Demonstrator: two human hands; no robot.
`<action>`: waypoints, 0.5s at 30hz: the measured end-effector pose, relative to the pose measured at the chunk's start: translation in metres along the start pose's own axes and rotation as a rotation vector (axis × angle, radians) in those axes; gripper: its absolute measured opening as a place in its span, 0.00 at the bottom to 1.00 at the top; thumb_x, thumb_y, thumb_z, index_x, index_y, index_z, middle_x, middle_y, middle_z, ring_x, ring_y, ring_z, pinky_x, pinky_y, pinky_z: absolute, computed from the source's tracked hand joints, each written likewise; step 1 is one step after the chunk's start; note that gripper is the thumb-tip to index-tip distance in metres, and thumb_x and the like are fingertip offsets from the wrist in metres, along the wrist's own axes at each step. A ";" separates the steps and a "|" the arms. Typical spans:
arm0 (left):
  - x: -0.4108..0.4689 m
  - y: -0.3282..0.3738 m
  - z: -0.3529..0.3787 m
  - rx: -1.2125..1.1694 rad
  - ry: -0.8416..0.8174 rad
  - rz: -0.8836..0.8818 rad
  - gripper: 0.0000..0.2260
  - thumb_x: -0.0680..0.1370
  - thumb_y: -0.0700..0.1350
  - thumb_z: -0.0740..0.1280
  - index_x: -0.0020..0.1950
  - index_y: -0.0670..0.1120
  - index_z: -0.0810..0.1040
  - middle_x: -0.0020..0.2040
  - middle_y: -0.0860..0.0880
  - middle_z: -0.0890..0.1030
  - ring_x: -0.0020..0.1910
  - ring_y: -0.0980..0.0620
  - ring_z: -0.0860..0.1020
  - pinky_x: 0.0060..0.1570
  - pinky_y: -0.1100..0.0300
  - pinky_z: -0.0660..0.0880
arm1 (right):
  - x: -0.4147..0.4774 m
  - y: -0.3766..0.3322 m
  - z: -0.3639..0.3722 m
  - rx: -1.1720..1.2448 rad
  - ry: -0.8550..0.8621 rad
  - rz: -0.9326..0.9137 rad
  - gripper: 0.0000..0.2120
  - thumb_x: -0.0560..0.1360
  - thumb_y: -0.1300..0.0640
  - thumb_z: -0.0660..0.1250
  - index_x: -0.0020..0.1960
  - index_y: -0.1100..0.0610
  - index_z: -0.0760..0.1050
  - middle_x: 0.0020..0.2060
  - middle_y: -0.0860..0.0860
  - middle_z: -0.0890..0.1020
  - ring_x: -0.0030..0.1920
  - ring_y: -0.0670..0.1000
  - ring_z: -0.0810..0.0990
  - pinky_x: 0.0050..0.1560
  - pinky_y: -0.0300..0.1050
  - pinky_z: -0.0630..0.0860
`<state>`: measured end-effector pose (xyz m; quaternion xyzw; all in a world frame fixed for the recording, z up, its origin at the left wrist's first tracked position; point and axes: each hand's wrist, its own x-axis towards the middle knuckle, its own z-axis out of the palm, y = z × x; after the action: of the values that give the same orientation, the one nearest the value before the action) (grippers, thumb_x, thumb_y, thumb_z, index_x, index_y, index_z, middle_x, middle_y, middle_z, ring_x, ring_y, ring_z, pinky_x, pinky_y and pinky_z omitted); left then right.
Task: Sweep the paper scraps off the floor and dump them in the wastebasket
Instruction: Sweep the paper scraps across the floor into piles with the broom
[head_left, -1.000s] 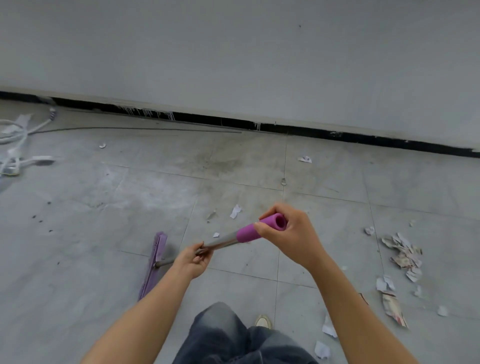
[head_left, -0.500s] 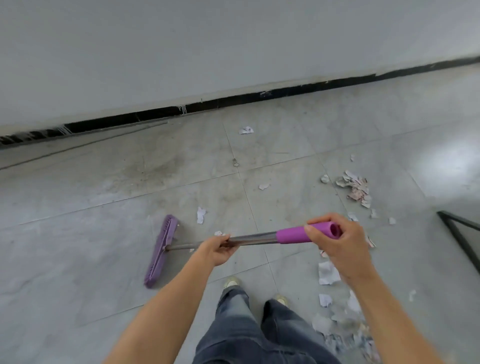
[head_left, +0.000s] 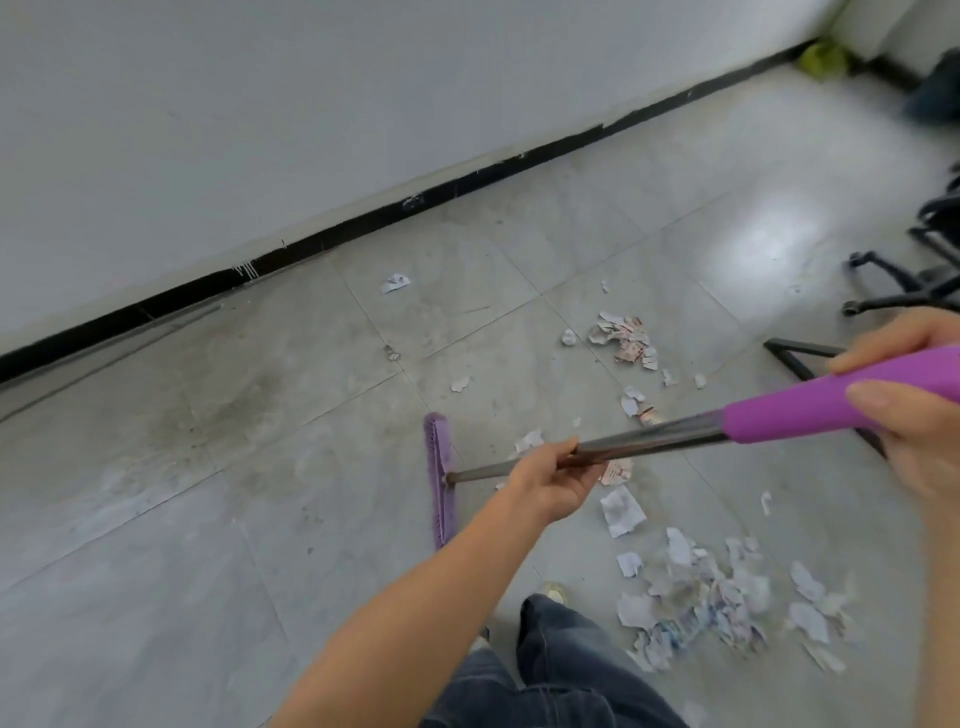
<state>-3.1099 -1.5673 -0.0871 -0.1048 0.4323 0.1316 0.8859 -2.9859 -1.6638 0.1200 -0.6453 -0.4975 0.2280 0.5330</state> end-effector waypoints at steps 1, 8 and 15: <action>-0.002 0.003 -0.003 0.002 0.016 0.012 0.09 0.81 0.36 0.59 0.41 0.34 0.71 0.23 0.39 0.78 0.18 0.44 0.78 0.18 0.57 0.76 | -0.002 0.002 0.001 0.019 -0.008 -0.006 0.07 0.56 0.51 0.65 0.31 0.41 0.79 0.26 0.37 0.79 0.27 0.37 0.74 0.28 0.25 0.67; -0.006 0.035 -0.054 0.076 0.284 0.080 0.09 0.81 0.35 0.59 0.41 0.34 0.69 0.39 0.39 0.73 0.38 0.43 0.75 0.56 0.56 0.75 | -0.025 0.057 0.036 -0.005 -0.050 0.163 0.05 0.57 0.46 0.67 0.31 0.46 0.78 0.23 0.42 0.76 0.23 0.41 0.70 0.24 0.27 0.65; 0.025 0.015 -0.065 0.138 0.481 0.019 0.07 0.79 0.34 0.61 0.56 0.32 0.70 0.41 0.38 0.71 0.65 0.45 0.74 0.65 0.56 0.70 | -0.045 0.109 0.013 -0.053 0.012 0.338 0.08 0.58 0.49 0.68 0.32 0.54 0.76 0.28 0.41 0.79 0.28 0.40 0.74 0.28 0.29 0.69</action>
<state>-3.1473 -1.5692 -0.1474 -0.0684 0.6397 0.0816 0.7612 -2.9709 -1.6906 0.0051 -0.7351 -0.3843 0.2973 0.4729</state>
